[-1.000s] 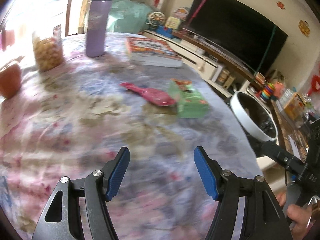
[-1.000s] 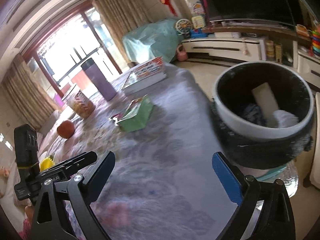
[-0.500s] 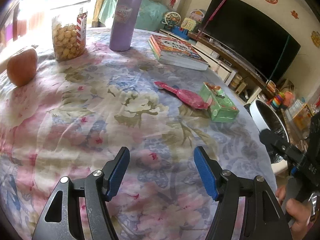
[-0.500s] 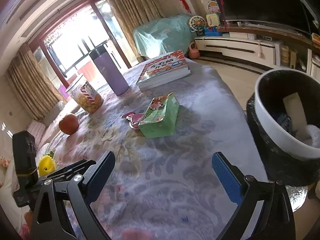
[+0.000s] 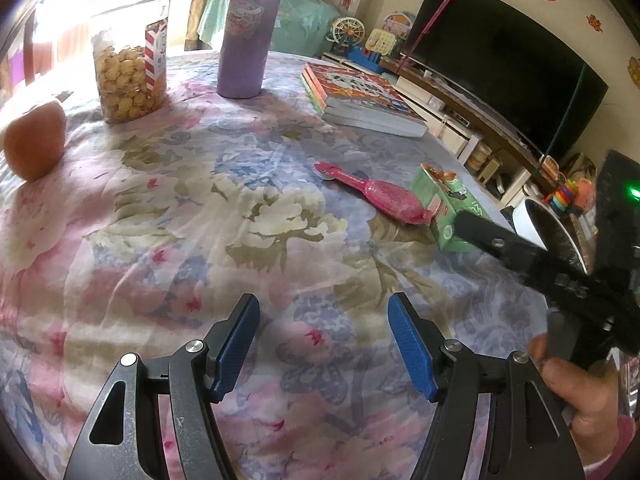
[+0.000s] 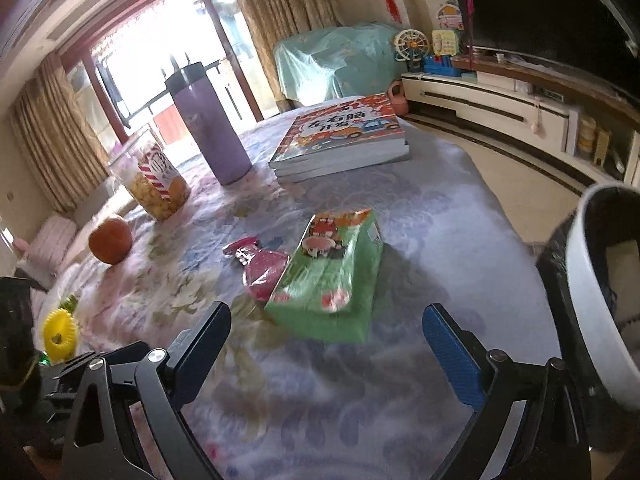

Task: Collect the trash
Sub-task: 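Move both grippers back over the table toward the pink brush and green carton, then grasp the pink brush with the left gripper while the right gripper grasps the green milk carton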

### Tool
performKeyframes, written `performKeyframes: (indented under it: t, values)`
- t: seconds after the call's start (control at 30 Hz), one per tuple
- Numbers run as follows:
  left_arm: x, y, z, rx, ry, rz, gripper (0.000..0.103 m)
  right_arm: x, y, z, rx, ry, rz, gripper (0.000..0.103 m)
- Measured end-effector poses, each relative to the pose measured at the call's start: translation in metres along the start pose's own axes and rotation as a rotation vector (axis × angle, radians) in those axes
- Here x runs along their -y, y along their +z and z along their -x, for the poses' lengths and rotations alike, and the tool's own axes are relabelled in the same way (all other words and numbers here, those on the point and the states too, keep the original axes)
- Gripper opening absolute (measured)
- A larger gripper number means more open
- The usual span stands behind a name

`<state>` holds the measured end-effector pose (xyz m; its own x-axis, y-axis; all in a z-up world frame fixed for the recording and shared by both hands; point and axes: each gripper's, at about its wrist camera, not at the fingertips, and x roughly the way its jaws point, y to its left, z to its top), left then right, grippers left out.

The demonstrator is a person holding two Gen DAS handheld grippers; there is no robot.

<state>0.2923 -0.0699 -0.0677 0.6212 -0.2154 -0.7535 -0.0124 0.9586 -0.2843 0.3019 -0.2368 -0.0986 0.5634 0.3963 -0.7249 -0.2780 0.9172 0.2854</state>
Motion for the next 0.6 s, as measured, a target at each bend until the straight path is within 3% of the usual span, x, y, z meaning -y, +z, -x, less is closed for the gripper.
performKeyframes:
  t: [0.03, 0.07, 0.13, 0.43, 0.6]
  values:
    - [0.002, 0.002, -0.002, -0.001, 0.001, -0.005, 0.066, 0.0, 0.001, -0.005, -0.016, -0.003, 0.009, 0.086]
    - [0.004, 0.004, -0.004, -0.001, 0.0, -0.009, 0.066, 0.002, 0.001, -0.009, -0.034, -0.005, 0.013, 0.071]
    - [0.01, 0.009, -0.01, -0.004, -0.011, -0.018, 0.067, 0.009, 0.0, -0.007, -0.04, -0.001, 0.004, 0.058]
    - [0.047, 0.048, -0.061, -0.022, -0.014, -0.032, 0.07, 0.057, -0.025, 0.039, 0.033, 0.028, -0.148, 0.058]
    - [0.057, 0.069, -0.092, -0.034, 0.057, -0.025, 0.073, 0.064, -0.031, 0.048, 0.072, 0.044, -0.196, 0.058]
